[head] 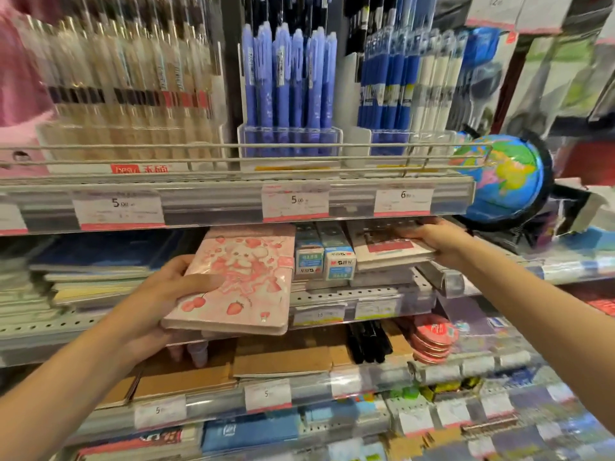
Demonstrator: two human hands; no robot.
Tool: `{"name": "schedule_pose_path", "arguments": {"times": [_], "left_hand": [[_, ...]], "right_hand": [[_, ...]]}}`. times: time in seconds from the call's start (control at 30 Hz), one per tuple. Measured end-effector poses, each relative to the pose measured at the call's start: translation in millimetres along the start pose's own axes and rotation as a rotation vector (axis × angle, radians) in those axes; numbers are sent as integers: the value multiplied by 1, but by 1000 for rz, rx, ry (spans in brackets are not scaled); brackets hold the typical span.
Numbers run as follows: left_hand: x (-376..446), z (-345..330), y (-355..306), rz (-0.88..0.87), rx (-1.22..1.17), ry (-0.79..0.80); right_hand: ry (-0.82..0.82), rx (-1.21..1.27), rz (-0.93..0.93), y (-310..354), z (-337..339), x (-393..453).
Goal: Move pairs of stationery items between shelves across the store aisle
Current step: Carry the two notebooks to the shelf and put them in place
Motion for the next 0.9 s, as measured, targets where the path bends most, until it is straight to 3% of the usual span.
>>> {"name": "schedule_pose_path", "arguments": {"times": [0.23, 0.4, 0.47, 0.53, 0.57, 0.63, 0.73, 0.9], "left_hand": [[1, 12, 0, -8, -11, -99], [0, 19, -2, -24, -1, -155], [2, 22, -2, -28, -29, -159], [0, 24, -3, -35, -49, -155], [-1, 23, -4, -39, -50, -147], [-3, 25, -5, -38, -47, -152], [-5, 31, -5, -39, -54, -162], [-13, 37, -6, -54, -52, -177]], "right_hand": [[73, -484, 243, 33, -23, 16], [139, -768, 145, 23, -25, 19], [185, -966, 180, 24, -30, 19], [128, -1044, 251, 39, -37, 9], [152, -1000, 298, 47, -47, 0], [373, -893, 358, 52, -79, -18], [681, -1046, 377, 48, -116, -38], [644, -1388, 449, 40, -128, -23]]}}
Point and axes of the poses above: each hand's wrist, its own x-axis towards the middle knuckle, its own z-axis out of the back of the hand, y = z × x, the point moved 10 cm from there along x, towards the middle knuckle, and after that the axes turned 11 degrees about z, right-handed, at the moved point
